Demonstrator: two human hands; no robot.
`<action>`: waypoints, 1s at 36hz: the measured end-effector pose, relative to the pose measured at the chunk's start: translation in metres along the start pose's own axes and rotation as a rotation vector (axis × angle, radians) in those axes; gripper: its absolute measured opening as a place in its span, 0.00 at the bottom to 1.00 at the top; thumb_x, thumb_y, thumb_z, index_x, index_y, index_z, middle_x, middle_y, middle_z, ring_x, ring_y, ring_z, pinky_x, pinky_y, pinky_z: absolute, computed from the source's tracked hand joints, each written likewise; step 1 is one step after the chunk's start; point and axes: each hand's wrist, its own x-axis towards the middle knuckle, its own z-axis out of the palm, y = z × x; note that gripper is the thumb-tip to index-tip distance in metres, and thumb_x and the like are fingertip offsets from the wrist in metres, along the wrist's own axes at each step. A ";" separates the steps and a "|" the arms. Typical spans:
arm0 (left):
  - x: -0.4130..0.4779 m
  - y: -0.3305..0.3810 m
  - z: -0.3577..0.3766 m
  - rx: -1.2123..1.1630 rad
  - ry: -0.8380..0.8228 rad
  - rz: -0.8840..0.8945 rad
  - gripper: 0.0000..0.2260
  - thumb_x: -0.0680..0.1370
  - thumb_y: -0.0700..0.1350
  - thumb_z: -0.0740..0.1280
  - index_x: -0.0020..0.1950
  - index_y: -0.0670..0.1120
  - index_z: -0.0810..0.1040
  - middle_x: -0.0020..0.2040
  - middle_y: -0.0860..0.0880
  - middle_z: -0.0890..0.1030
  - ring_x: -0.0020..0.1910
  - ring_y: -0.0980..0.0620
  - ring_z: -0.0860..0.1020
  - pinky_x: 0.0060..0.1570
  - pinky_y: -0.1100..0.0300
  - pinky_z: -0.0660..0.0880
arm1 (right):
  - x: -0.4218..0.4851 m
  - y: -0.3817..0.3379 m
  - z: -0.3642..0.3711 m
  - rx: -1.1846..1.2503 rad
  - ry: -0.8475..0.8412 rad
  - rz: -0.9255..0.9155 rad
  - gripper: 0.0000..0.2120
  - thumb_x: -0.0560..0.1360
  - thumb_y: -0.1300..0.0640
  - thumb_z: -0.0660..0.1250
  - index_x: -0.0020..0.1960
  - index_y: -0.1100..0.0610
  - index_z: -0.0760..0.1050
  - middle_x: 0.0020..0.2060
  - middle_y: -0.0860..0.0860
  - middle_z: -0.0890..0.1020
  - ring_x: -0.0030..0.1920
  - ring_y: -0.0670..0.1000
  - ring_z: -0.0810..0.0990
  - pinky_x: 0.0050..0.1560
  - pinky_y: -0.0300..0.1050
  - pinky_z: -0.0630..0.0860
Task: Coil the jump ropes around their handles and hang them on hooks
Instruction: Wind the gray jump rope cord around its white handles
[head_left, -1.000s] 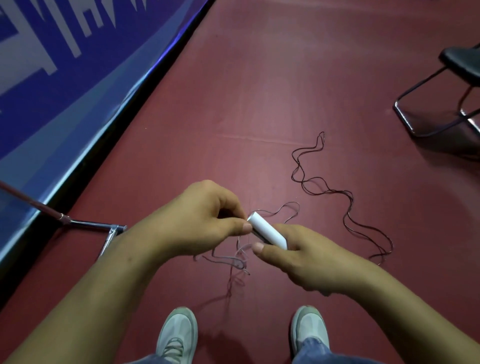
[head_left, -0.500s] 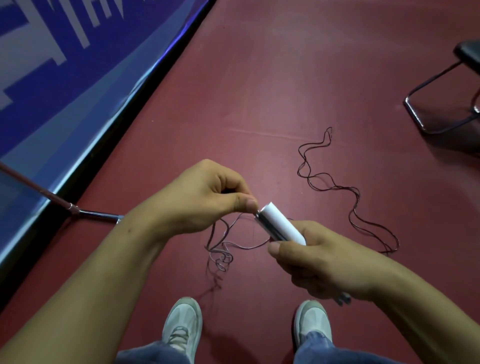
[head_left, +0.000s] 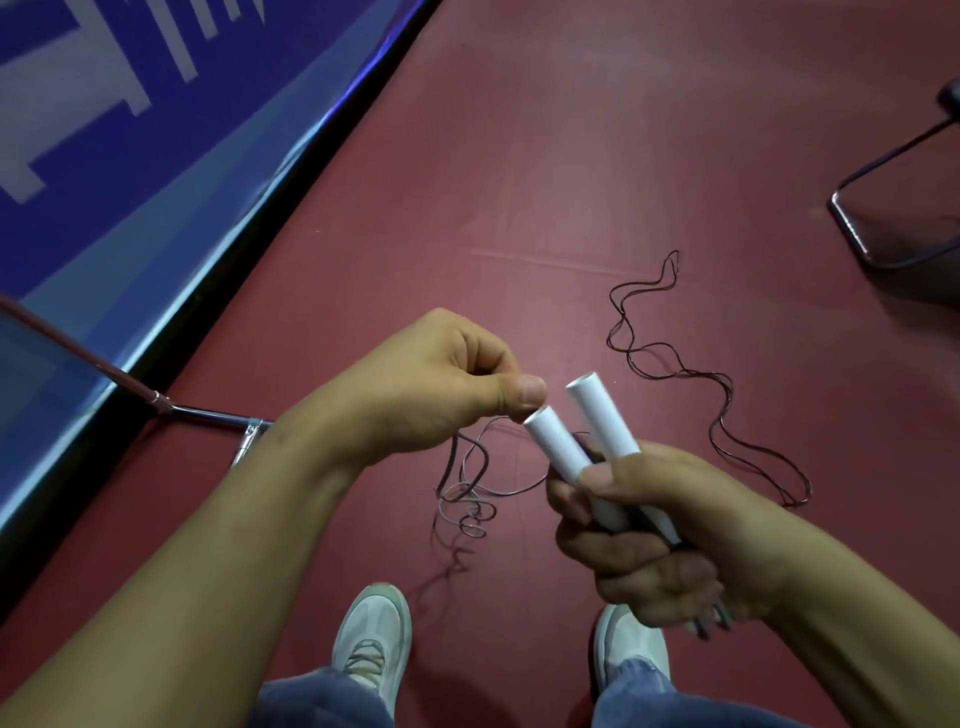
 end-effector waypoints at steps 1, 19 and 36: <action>0.000 0.000 0.000 -0.017 -0.003 -0.004 0.10 0.72 0.54 0.73 0.33 0.51 0.83 0.29 0.46 0.72 0.32 0.48 0.66 0.37 0.51 0.64 | 0.000 0.001 -0.001 -0.036 0.017 -0.006 0.13 0.76 0.51 0.66 0.43 0.57 0.65 0.28 0.51 0.60 0.21 0.44 0.57 0.22 0.33 0.56; -0.003 -0.002 -0.001 0.048 -0.078 -0.042 0.08 0.70 0.57 0.72 0.36 0.53 0.85 0.30 0.45 0.75 0.33 0.50 0.67 0.37 0.52 0.64 | 0.001 0.003 0.004 -0.672 0.379 -0.019 0.16 0.78 0.53 0.67 0.33 0.51 0.68 0.26 0.51 0.66 0.24 0.49 0.61 0.24 0.40 0.58; -0.006 0.003 -0.002 0.026 -0.114 0.054 0.15 0.65 0.60 0.75 0.38 0.49 0.87 0.35 0.34 0.78 0.34 0.48 0.71 0.38 0.49 0.67 | 0.000 0.007 0.000 -0.503 0.217 0.064 0.15 0.76 0.54 0.65 0.33 0.52 0.64 0.24 0.51 0.62 0.22 0.47 0.59 0.24 0.36 0.55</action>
